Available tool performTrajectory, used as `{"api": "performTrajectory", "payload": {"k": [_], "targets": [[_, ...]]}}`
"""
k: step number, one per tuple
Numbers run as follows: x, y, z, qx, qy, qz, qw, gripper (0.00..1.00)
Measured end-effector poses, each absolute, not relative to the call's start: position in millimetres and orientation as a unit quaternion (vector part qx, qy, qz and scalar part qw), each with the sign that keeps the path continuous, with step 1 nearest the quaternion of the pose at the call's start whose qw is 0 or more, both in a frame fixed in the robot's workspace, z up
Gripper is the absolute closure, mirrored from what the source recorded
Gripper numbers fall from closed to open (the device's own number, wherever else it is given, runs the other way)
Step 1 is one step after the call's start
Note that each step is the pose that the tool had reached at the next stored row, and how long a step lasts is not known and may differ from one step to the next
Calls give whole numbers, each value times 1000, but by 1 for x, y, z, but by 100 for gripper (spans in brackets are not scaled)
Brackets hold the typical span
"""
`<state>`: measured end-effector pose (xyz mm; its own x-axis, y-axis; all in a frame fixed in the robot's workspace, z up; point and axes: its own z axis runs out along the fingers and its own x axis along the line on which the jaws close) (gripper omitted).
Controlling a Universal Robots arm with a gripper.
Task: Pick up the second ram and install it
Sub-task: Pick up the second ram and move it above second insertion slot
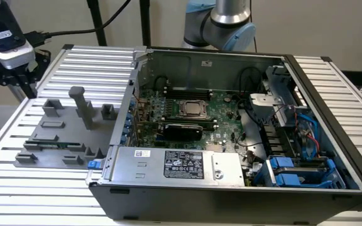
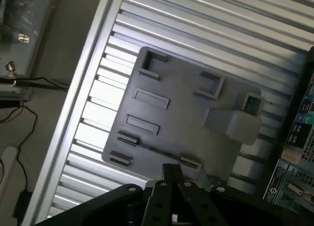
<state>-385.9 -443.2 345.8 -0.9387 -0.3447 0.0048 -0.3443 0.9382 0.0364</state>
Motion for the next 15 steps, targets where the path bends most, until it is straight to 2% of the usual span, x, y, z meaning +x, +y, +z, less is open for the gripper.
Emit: {"api": "performTrajectory", "payload": {"k": [15], "targets": [[-386, -443, 336, 307, -952, -16, 7, 100]]}}
